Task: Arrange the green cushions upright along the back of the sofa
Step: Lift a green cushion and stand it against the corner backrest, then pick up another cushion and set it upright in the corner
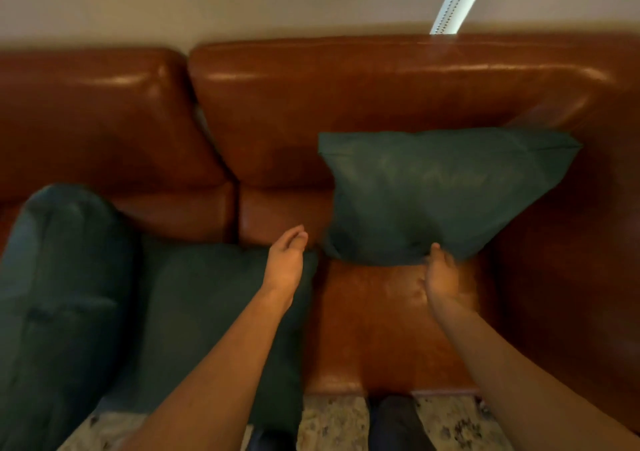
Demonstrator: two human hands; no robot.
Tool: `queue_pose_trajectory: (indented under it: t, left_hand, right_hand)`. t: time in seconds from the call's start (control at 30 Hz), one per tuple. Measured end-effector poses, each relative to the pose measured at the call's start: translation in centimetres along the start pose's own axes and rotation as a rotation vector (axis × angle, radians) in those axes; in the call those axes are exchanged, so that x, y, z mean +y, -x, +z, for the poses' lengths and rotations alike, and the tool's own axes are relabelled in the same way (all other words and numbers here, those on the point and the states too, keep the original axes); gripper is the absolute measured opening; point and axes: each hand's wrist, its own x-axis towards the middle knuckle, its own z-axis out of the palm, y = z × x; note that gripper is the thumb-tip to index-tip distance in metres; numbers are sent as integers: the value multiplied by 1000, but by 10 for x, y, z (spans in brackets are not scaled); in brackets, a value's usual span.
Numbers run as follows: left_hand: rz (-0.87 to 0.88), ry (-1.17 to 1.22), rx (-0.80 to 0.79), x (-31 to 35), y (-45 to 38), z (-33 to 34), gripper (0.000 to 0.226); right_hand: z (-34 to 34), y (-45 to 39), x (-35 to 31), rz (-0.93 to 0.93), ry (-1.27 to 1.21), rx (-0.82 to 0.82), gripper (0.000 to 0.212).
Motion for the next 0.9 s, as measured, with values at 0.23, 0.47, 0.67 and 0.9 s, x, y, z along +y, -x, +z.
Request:
queue_pose_trajectory:
  t: [0.23,0.47,0.67,0.9]
  left_hand:
    - [12,-97,-4,-30,26,-150,17]
    - [-7,-121,86,-50,49,-244,13]
    - [97,-224,245,-43,61,-280,34]
    - [247,-494,591,-32,46,-367,33]
  right_hand:
    - [114,203,-31,-55,13,-308,25]
    - [191,302,-10,-126,225,-530,26]
    - [245,340,-27,-197,378,-646,37]
    - [303,363,-31,-206,411,-664,43]
